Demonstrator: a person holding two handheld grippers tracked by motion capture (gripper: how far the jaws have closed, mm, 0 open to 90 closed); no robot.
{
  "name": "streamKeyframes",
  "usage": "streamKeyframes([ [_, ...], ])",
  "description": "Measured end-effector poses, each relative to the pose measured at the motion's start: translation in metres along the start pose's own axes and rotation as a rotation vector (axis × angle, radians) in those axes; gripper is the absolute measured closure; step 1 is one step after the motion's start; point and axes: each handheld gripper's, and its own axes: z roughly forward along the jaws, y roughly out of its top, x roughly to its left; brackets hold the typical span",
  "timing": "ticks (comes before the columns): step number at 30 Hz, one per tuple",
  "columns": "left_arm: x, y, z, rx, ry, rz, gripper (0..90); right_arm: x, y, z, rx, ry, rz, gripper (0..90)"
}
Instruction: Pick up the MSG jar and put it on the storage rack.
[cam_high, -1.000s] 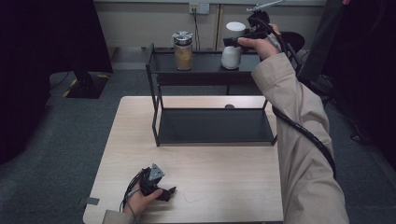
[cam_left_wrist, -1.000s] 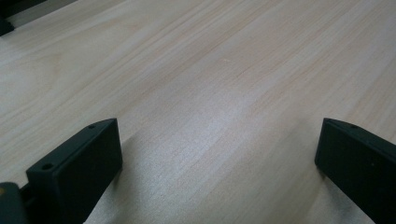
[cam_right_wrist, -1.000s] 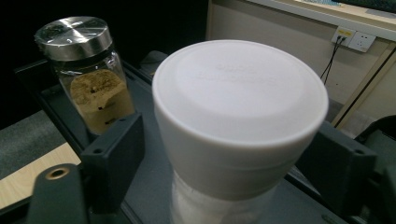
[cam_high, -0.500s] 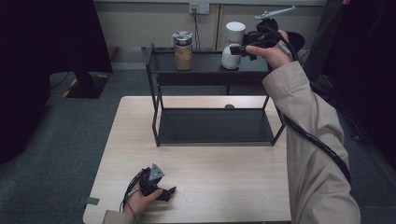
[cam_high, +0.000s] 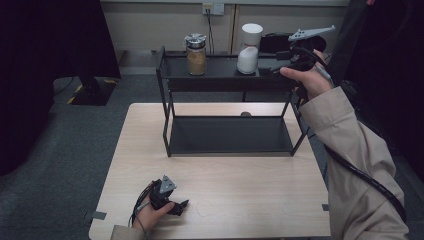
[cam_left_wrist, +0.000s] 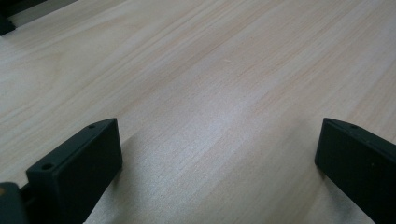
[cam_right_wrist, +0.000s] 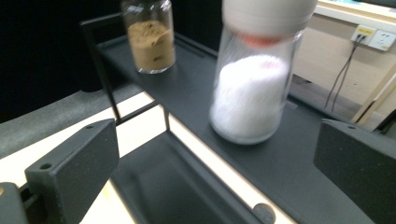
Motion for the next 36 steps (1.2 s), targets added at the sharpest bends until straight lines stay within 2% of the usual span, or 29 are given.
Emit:
streamKeyframes([
  [6, 0.000, 0.000, 0.000, 0.000, 0.001, -0.001, 0.0, 0.004, -0.025, -0.009, 0.000, 0.028, -0.001, 0.0],
  [11, 0.000, 0.000, 0.000, 0.000, 0.001, -0.002, 0.0, 0.012, -0.045, -0.018, -0.017, 0.035, -0.018, 0.0],
  [14, -0.001, 0.000, 0.000, -0.002, 0.003, -0.003, 0.0, 0.013, -0.061, -0.022, -0.035, 0.063, -0.019, 0.0],
  [20, -0.001, 0.000, 0.000, 0.000, 0.005, 0.002, 0.0, 0.021, -0.092, -0.029, -0.040, 0.076, -0.024, 0.0],
  [24, -0.001, 0.000, 0.000, 0.000, 0.005, 0.002, 0.0, 0.024, -0.114, -0.031, -0.039, 0.097, -0.014, 0.0],
  [27, -0.001, 0.000, 0.000, 0.001, 0.005, 0.002, 0.0, 0.030, -0.130, -0.033, -0.032, 0.088, -0.032, 0.0],
  [36, -0.001, 0.000, 0.000, 0.001, 0.006, 0.002, 0.0, 0.041, -0.178, -0.031, -0.024, 0.099, -0.013, 0.0],
])
